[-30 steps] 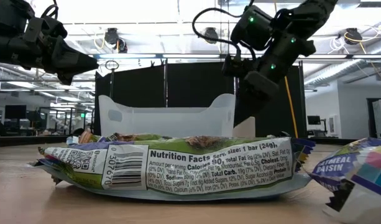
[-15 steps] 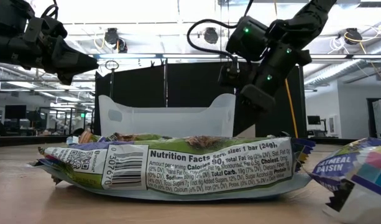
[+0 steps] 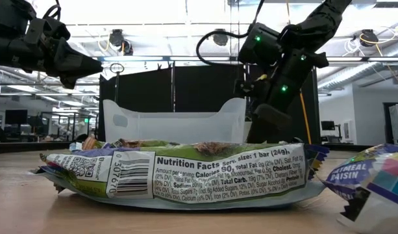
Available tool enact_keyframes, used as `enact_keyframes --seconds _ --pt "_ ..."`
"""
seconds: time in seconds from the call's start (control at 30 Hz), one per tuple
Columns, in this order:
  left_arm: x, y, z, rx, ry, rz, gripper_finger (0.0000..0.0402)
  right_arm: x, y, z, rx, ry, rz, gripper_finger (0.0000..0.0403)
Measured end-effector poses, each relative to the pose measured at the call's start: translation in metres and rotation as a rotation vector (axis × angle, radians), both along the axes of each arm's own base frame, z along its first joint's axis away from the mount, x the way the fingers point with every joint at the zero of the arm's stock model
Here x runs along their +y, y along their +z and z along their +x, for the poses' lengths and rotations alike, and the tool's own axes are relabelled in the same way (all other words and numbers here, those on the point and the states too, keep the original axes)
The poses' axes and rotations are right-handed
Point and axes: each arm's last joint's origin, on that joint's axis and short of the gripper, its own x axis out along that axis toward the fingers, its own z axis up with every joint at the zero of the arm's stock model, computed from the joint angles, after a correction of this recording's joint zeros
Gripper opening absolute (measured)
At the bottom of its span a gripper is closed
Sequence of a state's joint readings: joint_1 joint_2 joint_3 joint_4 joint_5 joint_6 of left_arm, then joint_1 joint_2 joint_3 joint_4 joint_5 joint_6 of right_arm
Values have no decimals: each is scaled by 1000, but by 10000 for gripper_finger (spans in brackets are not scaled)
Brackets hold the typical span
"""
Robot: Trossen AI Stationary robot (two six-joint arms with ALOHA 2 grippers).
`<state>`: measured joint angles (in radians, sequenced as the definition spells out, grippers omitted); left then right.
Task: Pick and place Granola Bars by type
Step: Put the red granola bar into the right transparent bin
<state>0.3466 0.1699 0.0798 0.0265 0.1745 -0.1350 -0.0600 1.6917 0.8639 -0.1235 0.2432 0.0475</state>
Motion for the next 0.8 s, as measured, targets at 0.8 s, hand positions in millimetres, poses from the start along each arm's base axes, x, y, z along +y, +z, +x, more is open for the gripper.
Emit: enact_keyframes --seconds 0.8 --pt "0 0 0 -1 0 0 93 6 0 0 17 52 -49 0"
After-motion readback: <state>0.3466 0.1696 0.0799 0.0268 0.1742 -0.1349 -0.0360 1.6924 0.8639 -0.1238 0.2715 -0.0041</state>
